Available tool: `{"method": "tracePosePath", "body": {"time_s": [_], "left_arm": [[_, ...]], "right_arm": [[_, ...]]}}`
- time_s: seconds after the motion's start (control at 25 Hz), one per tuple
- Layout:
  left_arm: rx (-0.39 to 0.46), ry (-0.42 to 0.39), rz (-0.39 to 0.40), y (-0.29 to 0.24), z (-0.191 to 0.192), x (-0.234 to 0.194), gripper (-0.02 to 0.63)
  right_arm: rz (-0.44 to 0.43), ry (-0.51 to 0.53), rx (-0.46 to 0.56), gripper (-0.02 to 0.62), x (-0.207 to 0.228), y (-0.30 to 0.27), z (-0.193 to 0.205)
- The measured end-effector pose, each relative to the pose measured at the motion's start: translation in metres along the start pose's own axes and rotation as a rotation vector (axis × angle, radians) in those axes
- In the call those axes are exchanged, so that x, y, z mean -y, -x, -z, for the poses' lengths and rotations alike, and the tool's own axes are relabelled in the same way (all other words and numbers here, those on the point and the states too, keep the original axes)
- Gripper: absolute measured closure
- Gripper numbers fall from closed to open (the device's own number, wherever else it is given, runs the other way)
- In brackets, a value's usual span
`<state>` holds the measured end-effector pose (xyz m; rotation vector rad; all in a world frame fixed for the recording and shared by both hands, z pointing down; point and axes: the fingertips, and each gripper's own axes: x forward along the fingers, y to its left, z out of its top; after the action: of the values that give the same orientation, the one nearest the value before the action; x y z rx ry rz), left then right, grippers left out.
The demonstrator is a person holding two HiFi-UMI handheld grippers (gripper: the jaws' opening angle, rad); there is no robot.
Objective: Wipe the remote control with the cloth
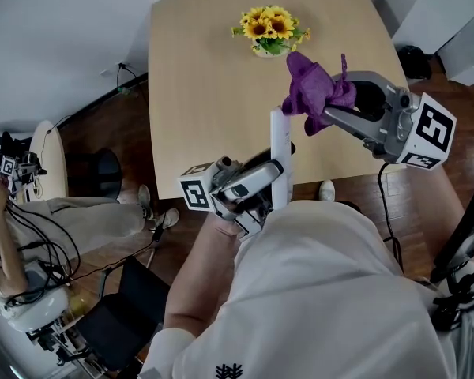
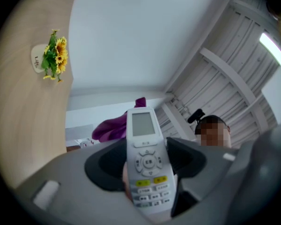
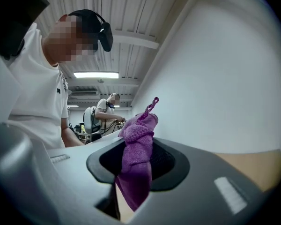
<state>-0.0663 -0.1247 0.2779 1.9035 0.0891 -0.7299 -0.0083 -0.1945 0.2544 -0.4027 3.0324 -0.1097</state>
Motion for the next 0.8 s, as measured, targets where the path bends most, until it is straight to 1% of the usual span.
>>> {"method": "tracePosePath", "body": {"time_s": [0.12, 0.2, 0.28, 0.36, 0.48, 0.56, 0.64, 0.72, 0.8], "left_arm": [[0.027, -0.013, -0.024, 0.006, -0.005, -0.006, 0.322], [0.042, -0.011, -0.033, 0.010, -0.008, -0.008, 0.322], [0.054, -0.002, -0.043, 0.013, -0.011, -0.011, 0.322], [0.068, 0.010, -0.054, 0.016, -0.016, -0.019, 0.321], [0.077, 0.023, -0.056, 0.017, -0.025, -0.030, 0.322], [0.076, 0.030, -0.050, 0.015, -0.026, -0.033, 0.321], [0.067, 0.039, -0.040, 0.012, -0.024, -0.034, 0.321], [0.053, 0.051, -0.024, 0.009, -0.021, -0.032, 0.321], [0.042, 0.061, -0.010, 0.005, -0.018, -0.030, 0.321]], "right_arm": [[-0.030, 0.023, 0.006, 0.469, -0.017, 0.006, 0.000], [-0.072, 0.038, -0.009, 0.469, -0.038, 0.009, 0.001], [-0.126, 0.023, -0.039, 0.469, -0.063, 0.011, 0.004], [-0.200, 0.011, -0.068, 0.469, -0.087, 0.011, 0.010], [-0.348, 0.009, -0.119, 0.469, -0.121, 0.008, 0.025], [-0.450, 0.025, -0.172, 0.469, -0.145, 0.007, 0.036], [-0.522, 0.059, -0.221, 0.469, -0.160, 0.006, 0.044], [-0.534, 0.084, -0.253, 0.469, -0.158, 0.004, 0.050], [-0.494, 0.070, -0.256, 0.469, -0.144, 0.001, 0.052]]}}
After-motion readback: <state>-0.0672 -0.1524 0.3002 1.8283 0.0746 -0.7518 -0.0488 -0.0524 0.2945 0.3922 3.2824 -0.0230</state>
